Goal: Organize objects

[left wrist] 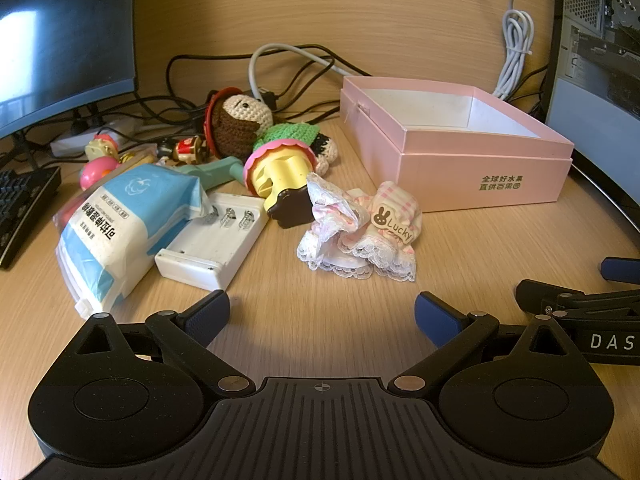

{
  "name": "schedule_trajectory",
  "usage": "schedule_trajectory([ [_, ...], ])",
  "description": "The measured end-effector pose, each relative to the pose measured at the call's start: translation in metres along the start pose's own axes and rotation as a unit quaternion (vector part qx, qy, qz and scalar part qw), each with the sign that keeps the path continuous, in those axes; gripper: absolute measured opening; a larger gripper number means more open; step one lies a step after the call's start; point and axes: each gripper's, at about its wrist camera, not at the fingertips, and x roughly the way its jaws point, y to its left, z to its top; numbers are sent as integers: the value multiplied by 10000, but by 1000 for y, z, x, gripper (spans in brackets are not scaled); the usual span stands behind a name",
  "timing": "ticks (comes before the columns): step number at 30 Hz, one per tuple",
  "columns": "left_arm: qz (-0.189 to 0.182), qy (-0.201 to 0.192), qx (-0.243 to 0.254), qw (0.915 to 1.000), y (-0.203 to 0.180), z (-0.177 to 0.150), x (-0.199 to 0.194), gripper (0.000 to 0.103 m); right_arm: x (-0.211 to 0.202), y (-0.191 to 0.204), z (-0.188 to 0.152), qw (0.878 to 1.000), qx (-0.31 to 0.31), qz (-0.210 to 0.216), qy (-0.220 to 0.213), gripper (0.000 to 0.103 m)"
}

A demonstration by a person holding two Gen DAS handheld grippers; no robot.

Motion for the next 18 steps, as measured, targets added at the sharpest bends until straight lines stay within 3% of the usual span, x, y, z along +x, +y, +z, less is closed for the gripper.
schedule_trajectory([
  [18,15,-4,-4,10000,-1,4,0,102,0,0,0,10000,0,0,-1,103],
])
